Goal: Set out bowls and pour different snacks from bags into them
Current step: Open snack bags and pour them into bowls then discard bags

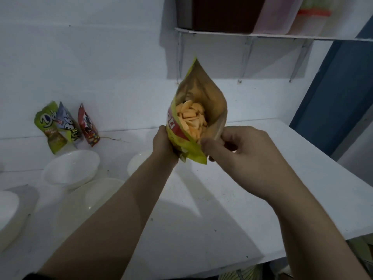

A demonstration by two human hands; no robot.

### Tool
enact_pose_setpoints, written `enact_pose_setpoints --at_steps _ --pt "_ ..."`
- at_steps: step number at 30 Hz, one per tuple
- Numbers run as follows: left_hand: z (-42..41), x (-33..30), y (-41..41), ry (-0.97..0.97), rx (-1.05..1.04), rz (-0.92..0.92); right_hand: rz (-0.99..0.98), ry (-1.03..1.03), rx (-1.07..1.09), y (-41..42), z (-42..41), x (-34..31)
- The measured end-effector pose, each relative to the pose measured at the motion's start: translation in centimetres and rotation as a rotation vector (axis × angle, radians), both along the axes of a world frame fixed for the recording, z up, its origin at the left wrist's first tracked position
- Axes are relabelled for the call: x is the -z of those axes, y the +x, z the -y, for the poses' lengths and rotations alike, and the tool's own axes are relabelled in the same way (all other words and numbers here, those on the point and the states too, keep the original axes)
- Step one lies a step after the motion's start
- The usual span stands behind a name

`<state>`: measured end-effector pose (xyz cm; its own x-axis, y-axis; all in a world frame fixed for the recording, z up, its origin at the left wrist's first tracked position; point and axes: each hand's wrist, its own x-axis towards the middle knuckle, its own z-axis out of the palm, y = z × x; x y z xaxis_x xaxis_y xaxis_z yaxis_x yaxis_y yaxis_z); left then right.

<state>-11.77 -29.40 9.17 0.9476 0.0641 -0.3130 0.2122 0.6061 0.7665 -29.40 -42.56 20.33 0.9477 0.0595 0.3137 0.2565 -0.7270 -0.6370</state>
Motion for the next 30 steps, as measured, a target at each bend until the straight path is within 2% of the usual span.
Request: enact_pose_setpoints --at_steps 9,15,19,22,26,30 --pt "-8.2 -0.4 1.5 -0.01 -0.164 -0.02 -0.014 -0.015 0.025 4.6 -3.8 -0.7" --pt "-17.3 -0.2 2.1 -0.019 -0.212 0.085 0.263 -0.093 -0.06 9.7 -11.2 -1.7" --pt "-24.6 -0.7 1.8 -0.01 -0.261 0.142 0.332 -0.013 -0.133 12.3 -17.0 -1.1" --pt "-29.7 -0.5 1.6 0.021 -0.242 0.129 0.315 0.073 -0.167 13.4 -21.0 -0.2" --pt "-35.9 -0.1 1.2 0.066 -0.206 0.087 0.185 0.238 -0.242 14.8 -26.2 1.2" --pt "-39.0 0.8 0.9 0.154 -0.358 -0.021 0.113 0.2 -0.242 16.2 -29.9 2.3"
